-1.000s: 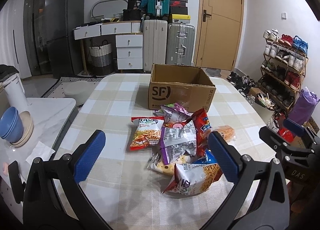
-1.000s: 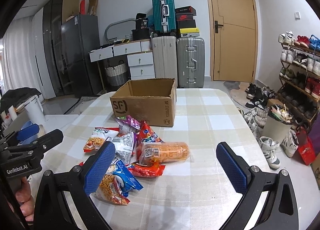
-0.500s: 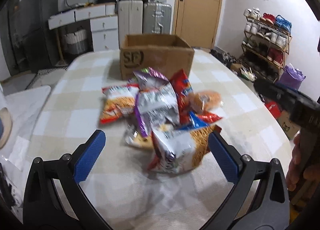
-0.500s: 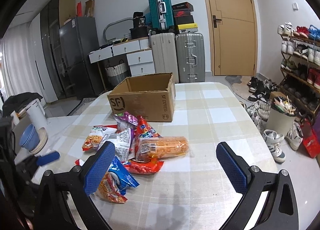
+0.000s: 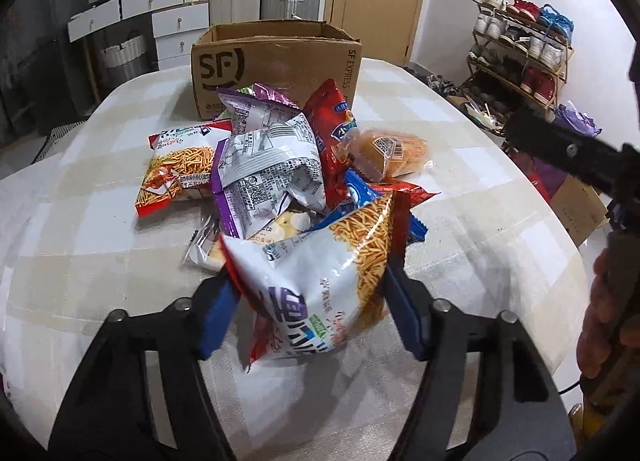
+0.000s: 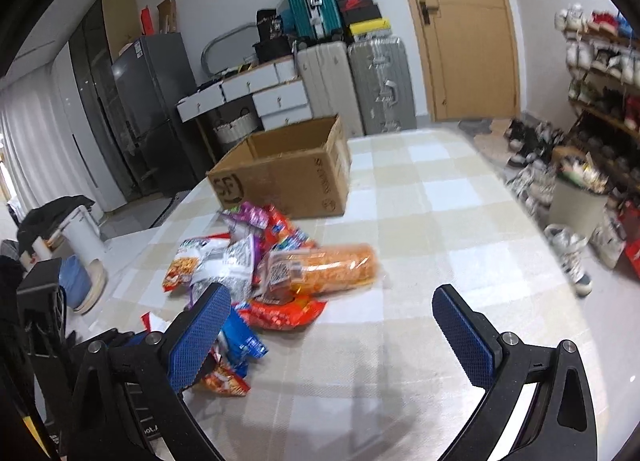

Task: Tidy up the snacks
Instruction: 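Grasp the white noodle snack bag with left tool while right tool grasps blue wafer pack, then carry both held snacks over the cardboard box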

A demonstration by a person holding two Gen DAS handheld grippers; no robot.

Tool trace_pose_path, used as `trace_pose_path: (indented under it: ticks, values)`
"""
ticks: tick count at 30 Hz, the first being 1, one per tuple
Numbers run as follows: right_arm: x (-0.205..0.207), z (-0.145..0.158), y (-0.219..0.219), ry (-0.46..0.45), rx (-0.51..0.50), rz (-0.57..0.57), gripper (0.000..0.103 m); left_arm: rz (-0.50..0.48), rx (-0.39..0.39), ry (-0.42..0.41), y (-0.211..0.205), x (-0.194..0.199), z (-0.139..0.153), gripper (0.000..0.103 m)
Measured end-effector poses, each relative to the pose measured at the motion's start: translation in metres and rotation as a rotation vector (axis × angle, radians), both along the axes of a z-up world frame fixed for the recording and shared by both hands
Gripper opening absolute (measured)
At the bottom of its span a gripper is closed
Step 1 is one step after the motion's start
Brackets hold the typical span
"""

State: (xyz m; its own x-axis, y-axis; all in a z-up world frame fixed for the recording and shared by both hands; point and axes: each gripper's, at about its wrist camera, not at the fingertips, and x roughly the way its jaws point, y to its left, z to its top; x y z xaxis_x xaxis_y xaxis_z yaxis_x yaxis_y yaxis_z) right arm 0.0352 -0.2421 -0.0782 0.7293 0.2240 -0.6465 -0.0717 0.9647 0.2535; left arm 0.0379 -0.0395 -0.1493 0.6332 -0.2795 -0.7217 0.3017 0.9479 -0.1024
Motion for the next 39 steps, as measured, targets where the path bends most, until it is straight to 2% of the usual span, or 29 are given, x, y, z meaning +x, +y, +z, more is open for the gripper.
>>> trace_pose_path:
  ticks: [5, 11, 16, 17, 18, 22, 23, 26, 32, 36, 39]
  values:
    - [0.007, -0.018, 0.007, 0.08, 0.089, 0.057, 0.103, -0.013, -0.04, 0.005, 0.012, -0.003, 0.005, 0.052]
    - [0.013, -0.036, 0.024, 0.147, 0.193, 0.139, 0.103, -0.012, -0.094, -0.005, 0.037, -0.013, 0.016, 0.05]
    - [0.025, -0.054, 0.051, 0.206, 0.263, 0.208, 0.102, 0.034, -0.134, -0.04, 0.072, -0.026, 0.03, 0.05]
    - [0.029, -0.058, 0.056, 0.216, 0.262, 0.215, 0.098, 0.046, -0.142, -0.045, 0.08, -0.029, 0.034, 0.05]
    - [0.034, -0.062, 0.062, 0.227, 0.267, 0.224, 0.088, 0.061, -0.148, -0.054, 0.089, -0.032, 0.037, 0.05]
    - [0.05, -0.076, 0.077, 0.28, 0.271, 0.208, 0.079, 0.106, -0.163, -0.079, 0.118, -0.039, 0.047, 0.05]
    - [0.053, -0.08, 0.081, 0.286, 0.282, 0.207, 0.07, 0.116, -0.166, -0.084, 0.123, -0.041, 0.048, 0.05]
    - [0.056, -0.084, 0.089, 0.283, 0.28, 0.211, 0.048, 0.131, -0.176, -0.092, 0.137, -0.045, 0.052, 0.05]
    - [0.049, -0.083, 0.089, 0.247, 0.307, 0.215, 0.045, 0.132, -0.185, -0.096, 0.145, -0.046, 0.055, 0.05]
    - [0.033, -0.06, 0.073, 0.198, 0.328, 0.221, 0.045, 0.127, -0.187, -0.097, 0.14, -0.046, 0.061, 0.05]
    - [0.028, -0.03, 0.065, 0.132, 0.343, 0.239, 0.045, 0.116, -0.178, -0.113, 0.137, -0.042, 0.074, 0.05]
